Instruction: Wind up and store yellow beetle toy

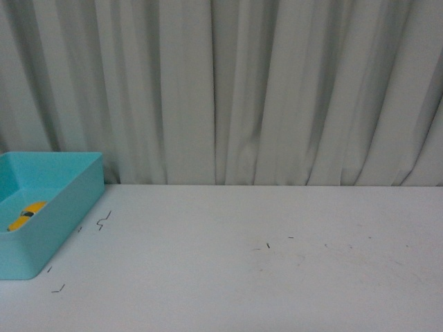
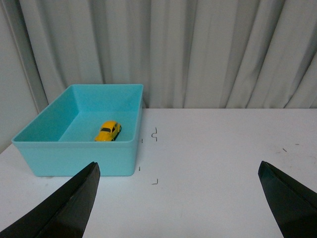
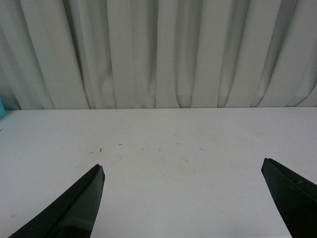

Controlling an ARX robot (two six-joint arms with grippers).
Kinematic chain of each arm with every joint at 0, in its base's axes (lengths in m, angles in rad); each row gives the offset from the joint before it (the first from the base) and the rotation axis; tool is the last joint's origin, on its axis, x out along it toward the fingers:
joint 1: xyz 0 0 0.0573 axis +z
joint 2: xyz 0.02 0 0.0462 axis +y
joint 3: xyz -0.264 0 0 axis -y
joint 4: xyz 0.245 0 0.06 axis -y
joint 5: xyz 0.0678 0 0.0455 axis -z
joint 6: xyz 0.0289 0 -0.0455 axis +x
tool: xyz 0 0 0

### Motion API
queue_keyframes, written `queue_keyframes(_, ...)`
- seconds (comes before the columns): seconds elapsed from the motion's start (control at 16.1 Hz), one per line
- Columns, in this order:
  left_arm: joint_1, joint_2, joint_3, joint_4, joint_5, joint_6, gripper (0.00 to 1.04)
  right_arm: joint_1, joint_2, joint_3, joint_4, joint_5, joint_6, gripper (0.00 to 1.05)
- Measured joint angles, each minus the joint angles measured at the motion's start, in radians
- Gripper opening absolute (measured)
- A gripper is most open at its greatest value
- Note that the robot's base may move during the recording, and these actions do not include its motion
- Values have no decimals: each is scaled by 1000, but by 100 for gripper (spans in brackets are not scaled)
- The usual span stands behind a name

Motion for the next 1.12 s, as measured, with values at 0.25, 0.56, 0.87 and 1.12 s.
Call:
queue_keyframes(0.25, 0, 0, 0, 0, 0, 0, 98, 0, 0, 0, 0, 0, 0, 98)
queue_keyframes(0.56, 0, 0, 0, 1, 0, 0, 98, 0, 0, 0, 2, 0, 0, 98)
queue_keyframes(0.87, 0, 0, 0, 0, 0, -1, 98, 0, 0, 0, 2, 0, 0, 98)
queue_keyframes(1.12, 0, 0, 0, 0, -1, -1, 98, 0, 0, 0, 0, 0, 0, 98)
